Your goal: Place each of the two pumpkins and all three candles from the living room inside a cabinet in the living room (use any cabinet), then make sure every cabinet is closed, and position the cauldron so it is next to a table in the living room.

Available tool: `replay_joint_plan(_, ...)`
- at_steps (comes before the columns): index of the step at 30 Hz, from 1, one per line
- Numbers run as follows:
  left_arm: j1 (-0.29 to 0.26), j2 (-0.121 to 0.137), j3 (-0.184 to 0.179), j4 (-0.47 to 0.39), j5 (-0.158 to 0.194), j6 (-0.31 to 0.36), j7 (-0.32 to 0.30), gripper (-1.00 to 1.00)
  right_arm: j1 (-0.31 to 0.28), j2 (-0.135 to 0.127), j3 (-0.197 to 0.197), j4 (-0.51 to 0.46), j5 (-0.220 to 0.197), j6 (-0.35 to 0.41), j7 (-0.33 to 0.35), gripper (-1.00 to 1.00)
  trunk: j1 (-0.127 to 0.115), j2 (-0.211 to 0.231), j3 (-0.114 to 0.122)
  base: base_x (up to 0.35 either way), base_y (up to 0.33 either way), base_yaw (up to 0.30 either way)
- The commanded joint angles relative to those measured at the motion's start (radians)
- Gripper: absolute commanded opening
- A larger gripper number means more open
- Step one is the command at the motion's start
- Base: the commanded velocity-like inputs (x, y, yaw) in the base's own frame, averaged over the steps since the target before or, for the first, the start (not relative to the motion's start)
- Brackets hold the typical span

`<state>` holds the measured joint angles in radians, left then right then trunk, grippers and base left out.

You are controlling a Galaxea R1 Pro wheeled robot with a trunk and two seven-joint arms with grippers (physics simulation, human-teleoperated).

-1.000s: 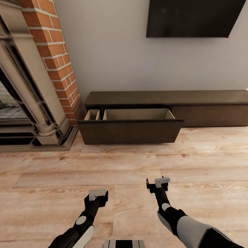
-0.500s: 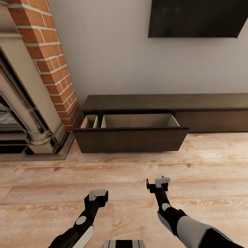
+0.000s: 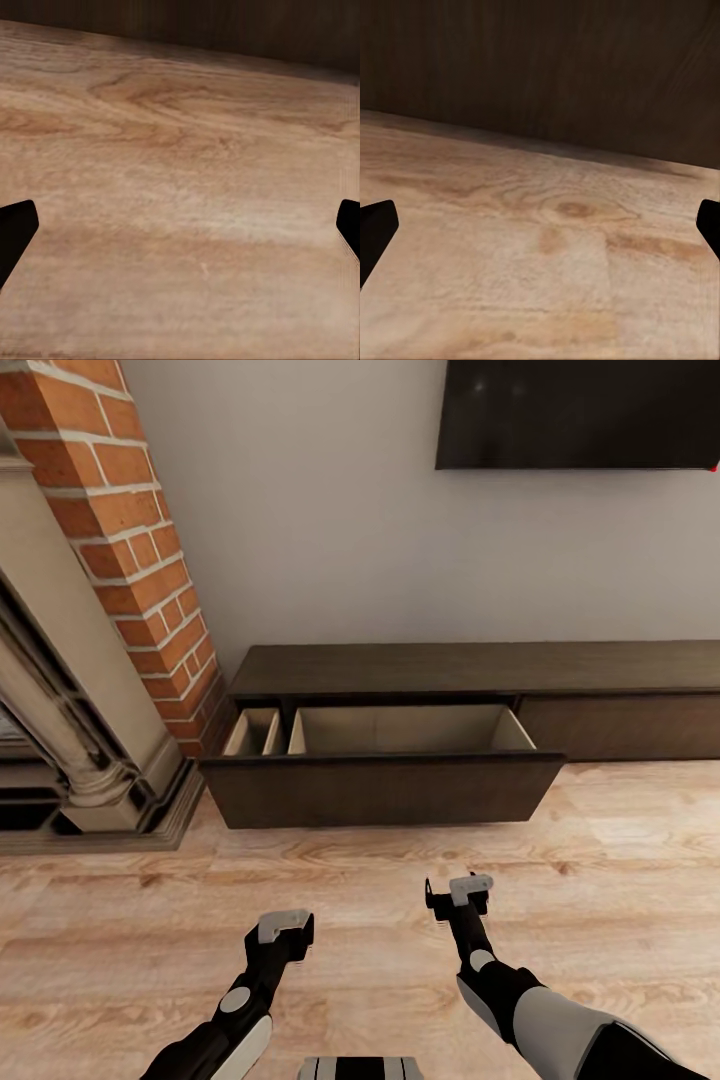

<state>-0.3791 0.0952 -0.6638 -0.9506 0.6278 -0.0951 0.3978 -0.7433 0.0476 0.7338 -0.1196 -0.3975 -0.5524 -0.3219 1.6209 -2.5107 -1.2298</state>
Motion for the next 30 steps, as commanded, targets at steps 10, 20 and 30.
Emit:
replay_joint_plan(10,-0.001,0.001,-0.005,0.0,0.011,-0.008,0.008,1.0,-0.001,0.001,0.009,0.001,-0.006,-0.002,-0.005,1.0,0.0,0.0,-0.001,0.261,0.0,0.0)
replay_joint_plan(20,-0.001,0.001,-0.004,-0.001,0.012,-0.008,0.009,1.0,-0.001,0.0,0.009,0.007,-0.006,-0.003,-0.003,1.0,0.0,0.0,-0.001,0.22,0.0,0.0)
replay_joint_plan(30,-0.001,0.001,0.021,-0.002,0.012,-0.012,0.012,1.0,-0.001,-0.001,0.006,0.013,-0.016,0.006,0.053,1.0,0.0,0.0,-0.001,0.066,0.0,0.0)
